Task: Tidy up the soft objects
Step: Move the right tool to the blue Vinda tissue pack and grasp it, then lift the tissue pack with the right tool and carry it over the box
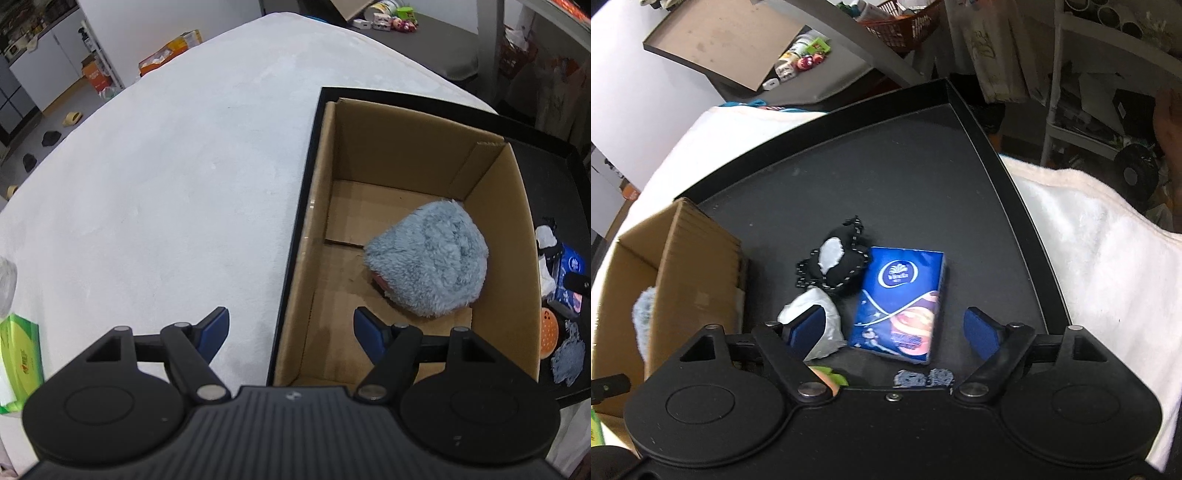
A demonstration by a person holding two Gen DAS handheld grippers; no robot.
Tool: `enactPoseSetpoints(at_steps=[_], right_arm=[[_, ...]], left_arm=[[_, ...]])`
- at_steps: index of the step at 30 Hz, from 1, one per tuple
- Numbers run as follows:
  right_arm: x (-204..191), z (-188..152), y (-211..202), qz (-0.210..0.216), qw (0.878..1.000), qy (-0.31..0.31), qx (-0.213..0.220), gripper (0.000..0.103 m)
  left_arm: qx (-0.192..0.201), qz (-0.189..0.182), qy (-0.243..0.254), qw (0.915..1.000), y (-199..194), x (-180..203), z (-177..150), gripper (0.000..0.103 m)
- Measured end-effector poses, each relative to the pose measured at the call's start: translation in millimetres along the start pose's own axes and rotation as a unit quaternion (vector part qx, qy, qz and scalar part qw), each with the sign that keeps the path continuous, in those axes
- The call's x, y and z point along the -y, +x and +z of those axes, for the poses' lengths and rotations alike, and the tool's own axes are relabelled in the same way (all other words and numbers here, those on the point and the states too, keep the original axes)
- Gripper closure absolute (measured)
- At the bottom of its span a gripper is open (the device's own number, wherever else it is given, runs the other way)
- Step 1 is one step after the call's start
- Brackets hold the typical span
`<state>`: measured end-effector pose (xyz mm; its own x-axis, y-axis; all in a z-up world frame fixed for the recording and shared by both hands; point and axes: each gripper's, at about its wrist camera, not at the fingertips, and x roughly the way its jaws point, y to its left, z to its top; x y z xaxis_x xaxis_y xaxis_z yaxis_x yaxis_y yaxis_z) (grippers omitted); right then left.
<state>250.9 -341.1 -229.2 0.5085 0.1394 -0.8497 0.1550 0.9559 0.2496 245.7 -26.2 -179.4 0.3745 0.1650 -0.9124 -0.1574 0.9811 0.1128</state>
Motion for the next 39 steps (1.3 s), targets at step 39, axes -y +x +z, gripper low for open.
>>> enactPoseSetpoints(at_steps=[39], right_arm=[[-35.6,13.4,-54.8,0.006,0.997,-0.060,0.038,0.052]], left_arm=[[0.026,-0.034,-0.018,0.9989,-26.5,-5.1,3.9,0.030]])
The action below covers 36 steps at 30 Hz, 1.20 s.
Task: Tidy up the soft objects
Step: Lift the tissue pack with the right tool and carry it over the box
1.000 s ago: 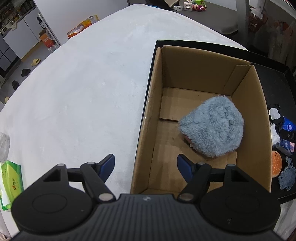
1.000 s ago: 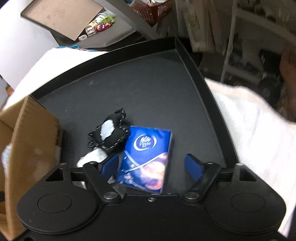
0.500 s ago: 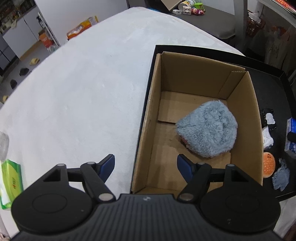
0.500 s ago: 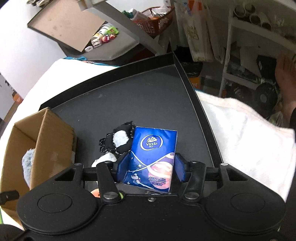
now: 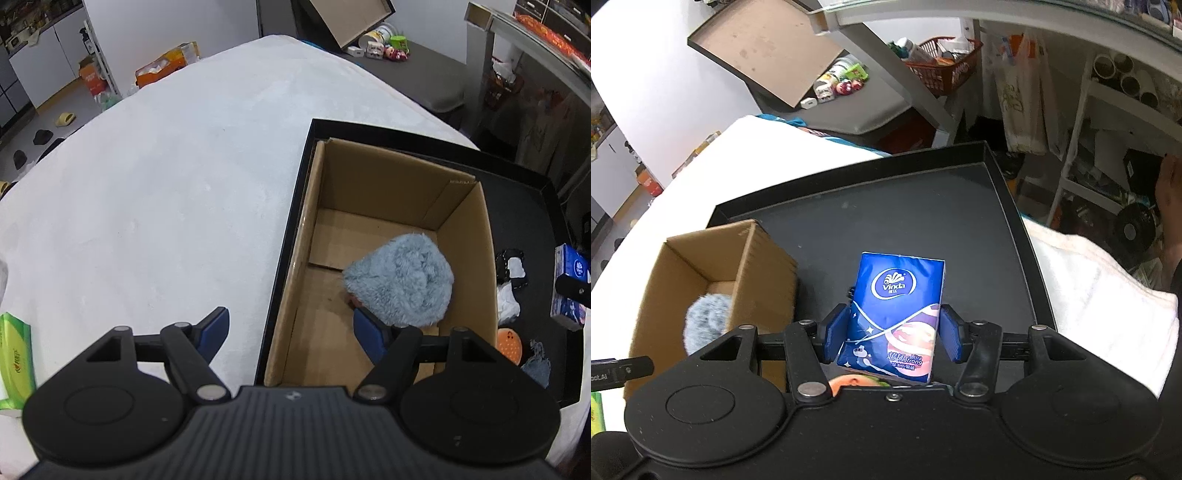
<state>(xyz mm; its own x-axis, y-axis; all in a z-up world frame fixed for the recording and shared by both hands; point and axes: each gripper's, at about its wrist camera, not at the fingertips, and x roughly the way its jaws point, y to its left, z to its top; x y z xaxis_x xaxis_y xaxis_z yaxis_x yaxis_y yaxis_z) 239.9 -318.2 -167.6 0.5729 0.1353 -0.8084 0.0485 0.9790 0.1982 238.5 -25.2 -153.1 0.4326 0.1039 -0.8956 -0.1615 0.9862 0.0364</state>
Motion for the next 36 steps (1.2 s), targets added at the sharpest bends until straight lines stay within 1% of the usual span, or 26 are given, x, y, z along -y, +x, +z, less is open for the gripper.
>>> enactPoseSetpoints(at_steps=[4,8,11,22,24,27,30,32,33,35,36], right_arm=[[-9.2,4.7,-7.3,0.005,1.000,-0.003,0.007,0.051],[-19.9,9.4,-12.2,0.010,1.000,-0.009,0.012,0.051],[-28.6,12.3,-16.3,0.015,1.000,-0.016,0.015,0.051],[-68.4,23.2,-25.6,0.033,0.998,-0.049,0.024,0.051],[-74.6,23.6,-26.0,0.036,0.998,-0.055,0.024,0.051],[-86.6,23.2,-24.5,0.041,0.997,-0.063,0.022,0.051],[-98.5,21.8,-20.9,0.045,0.996,-0.071,0.018,0.051],[-107.5,21.2,-19.1,0.048,0.996,-0.077,0.016,0.051],[-112.4,20.7,-17.8,0.049,0.995,-0.081,0.015,0.051],[-121.3,20.0,-14.9,0.052,0.995,-0.086,0.011,0.051],[-125.9,19.3,-13.3,0.054,0.995,-0.089,0.010,0.051]], left_arm=[[0.008,0.003,0.004,1.0000,-4.0,-0.5,1.2,0.030],[-0.003,-0.002,0.003,1.0000,-2.5,-4.0,0.8,0.030],[-0.004,-0.002,0.004,1.0000,-2.1,-6.5,-0.3,0.030],[-0.003,-0.025,-0.013,0.9996,0.6,-19.8,-3.9,0.030],[0.000,-0.031,-0.023,0.9992,1.0,-24.3,-4.3,0.034],[0.000,-0.033,-0.027,0.9991,4.6,-28.9,-5.4,0.035],[0.001,-0.039,-0.041,0.9984,8.4,-34.8,-6.6,0.040],[0.001,-0.041,-0.044,0.9982,10.8,-36.9,-7.3,0.049],[0.000,-0.043,-0.046,0.9980,11.8,-37.8,-7.7,0.051],[-0.002,-0.046,-0.052,0.9976,14.4,-40.5,-8.9,0.063],[-0.003,-0.048,-0.055,0.9973,15.4,-41.3,-10.0,0.066]])
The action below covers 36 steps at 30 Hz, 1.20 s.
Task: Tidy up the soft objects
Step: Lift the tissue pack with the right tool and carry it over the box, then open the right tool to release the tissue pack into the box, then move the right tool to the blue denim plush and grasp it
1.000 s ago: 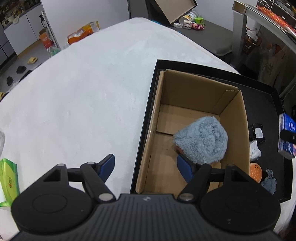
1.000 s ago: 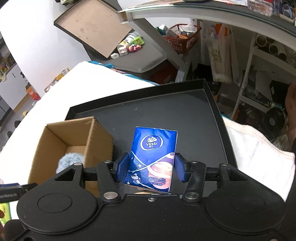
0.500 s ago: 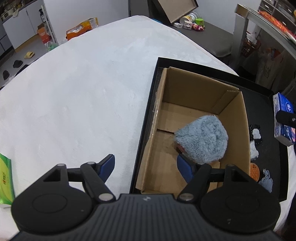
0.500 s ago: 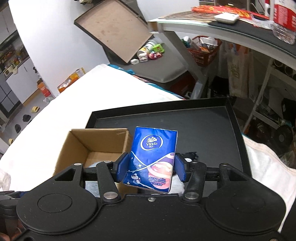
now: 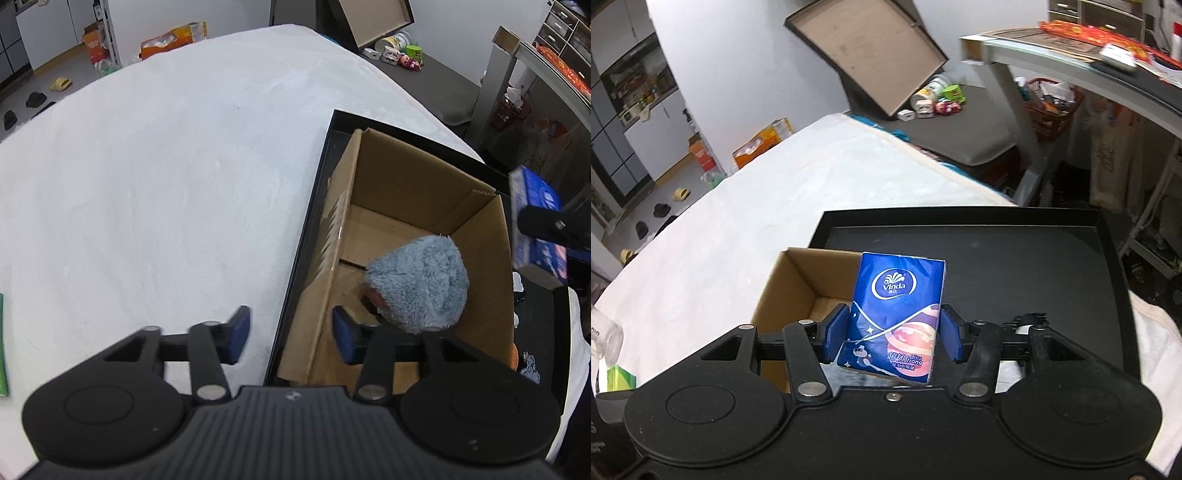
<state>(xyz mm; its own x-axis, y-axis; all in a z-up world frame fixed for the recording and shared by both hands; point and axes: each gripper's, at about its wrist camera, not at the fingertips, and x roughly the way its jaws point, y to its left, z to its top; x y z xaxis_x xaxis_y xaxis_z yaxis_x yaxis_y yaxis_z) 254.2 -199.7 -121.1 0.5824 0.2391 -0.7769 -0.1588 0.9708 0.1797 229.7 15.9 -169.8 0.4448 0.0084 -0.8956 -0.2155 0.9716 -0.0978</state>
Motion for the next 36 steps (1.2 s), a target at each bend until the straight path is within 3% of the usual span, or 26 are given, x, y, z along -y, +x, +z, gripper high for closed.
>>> enactPoseSetpoints(at_steps=[2,8,16,19,25,36], right_arm=[[-7.2,0.2,4.8,0.002,1.000,-0.005,-0.004,0.051],[-26.5,-0.8,20.0,0.007,1.000,-0.017,-0.017,0.051],[-42.9,0.0,35.4,0.015,0.999,-0.026,-0.029,0.050],[-45.6,-0.6,39.3,0.023,0.999,-0.020,-0.031,0.046],[-36.4,-1.3,35.3,0.034,0.999,0.002,-0.032,0.036],[-2.4,-6.8,2.2,0.026,0.999,0.026,-0.017,0.031]], left_arm=[[-0.004,-0.006,-0.001,1.0000,2.2,-2.1,-2.1,0.078],[-0.006,-0.025,-0.006,0.9996,7.4,-5.1,-7.0,0.089],[-0.002,-0.033,-0.007,0.9994,9.6,-0.6,-10.9,0.089],[0.000,-0.035,-0.005,0.9994,8.5,-0.8,-11.9,0.089],[-0.004,-0.033,-0.008,0.9994,7.4,-2.8,-13.1,0.089],[-0.002,-0.011,0.002,0.9999,4.4,8.5,-9.7,0.085]])
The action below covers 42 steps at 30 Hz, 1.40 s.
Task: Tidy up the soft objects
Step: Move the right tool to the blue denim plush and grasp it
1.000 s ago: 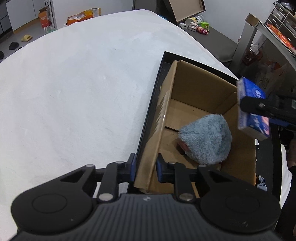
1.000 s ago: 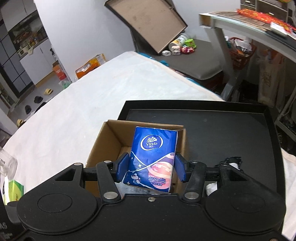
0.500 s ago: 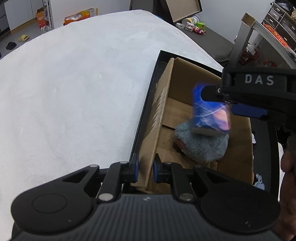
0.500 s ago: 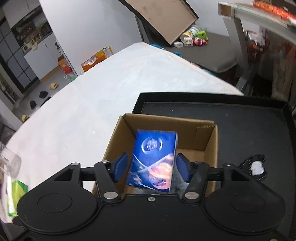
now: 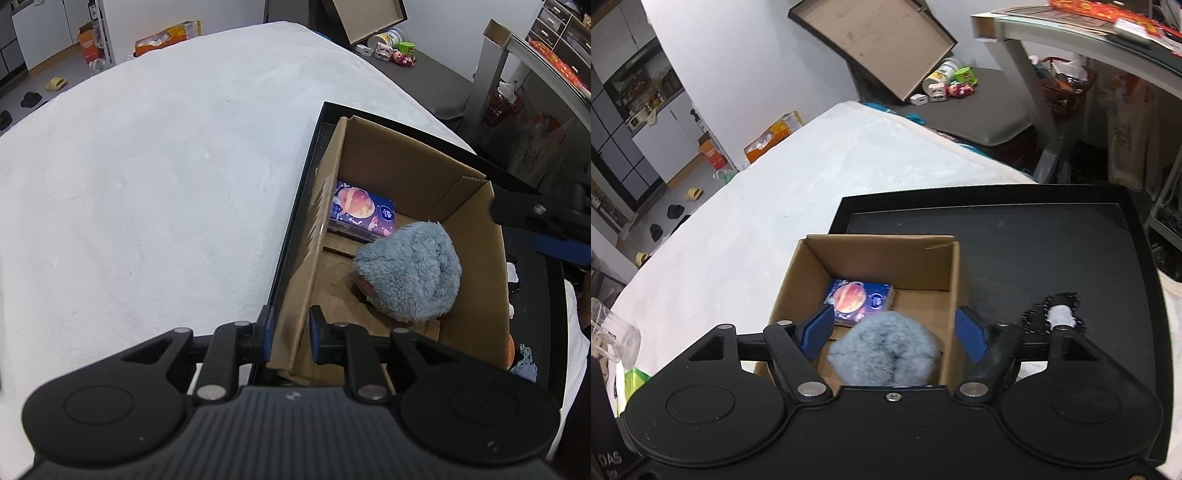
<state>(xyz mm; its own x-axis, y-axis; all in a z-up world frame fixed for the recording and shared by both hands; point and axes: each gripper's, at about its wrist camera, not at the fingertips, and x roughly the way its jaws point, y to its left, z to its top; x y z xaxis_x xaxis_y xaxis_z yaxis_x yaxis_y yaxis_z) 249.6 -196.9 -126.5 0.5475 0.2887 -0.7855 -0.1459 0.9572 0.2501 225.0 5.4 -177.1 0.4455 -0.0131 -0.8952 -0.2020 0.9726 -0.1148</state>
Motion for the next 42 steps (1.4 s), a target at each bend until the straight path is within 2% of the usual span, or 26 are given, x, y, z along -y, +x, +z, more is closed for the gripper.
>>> enactPoseSetpoints(at_steps=[3,8,14,29,35,42], right_arm=[[8.1,-2.1,-7.3,-0.005,1.000,0.004,0.003,0.031],[23.6,-11.0,-19.0,-0.014,1.000,0.011,0.004,0.026],[46.0,-25.0,-27.4,-0.029,0.999,0.028,0.000,0.023],[94.5,-65.2,-20.9,-0.052,0.995,0.083,-0.018,0.020],[114.4,-83.0,-11.1,-0.074,0.992,0.104,-0.023,0.020],[128.9,-99.6,-7.7,-0.086,0.990,0.108,-0.022,0.020]], left_arm=[[-0.002,0.003,0.000,1.0000,-1.7,1.7,0.0,0.080],[-0.004,0.016,0.005,0.9999,-4.4,4.7,-0.3,0.057],[0.000,0.028,0.015,0.9995,-9.2,9.5,-3.4,0.046],[0.002,0.047,0.034,0.9983,-14.1,17.7,-10.8,0.042],[-0.004,0.052,0.048,0.9974,-7.9,24.2,-10.7,0.042],[-0.013,0.066,0.063,0.9957,-1.7,29.5,-10.2,0.042]])
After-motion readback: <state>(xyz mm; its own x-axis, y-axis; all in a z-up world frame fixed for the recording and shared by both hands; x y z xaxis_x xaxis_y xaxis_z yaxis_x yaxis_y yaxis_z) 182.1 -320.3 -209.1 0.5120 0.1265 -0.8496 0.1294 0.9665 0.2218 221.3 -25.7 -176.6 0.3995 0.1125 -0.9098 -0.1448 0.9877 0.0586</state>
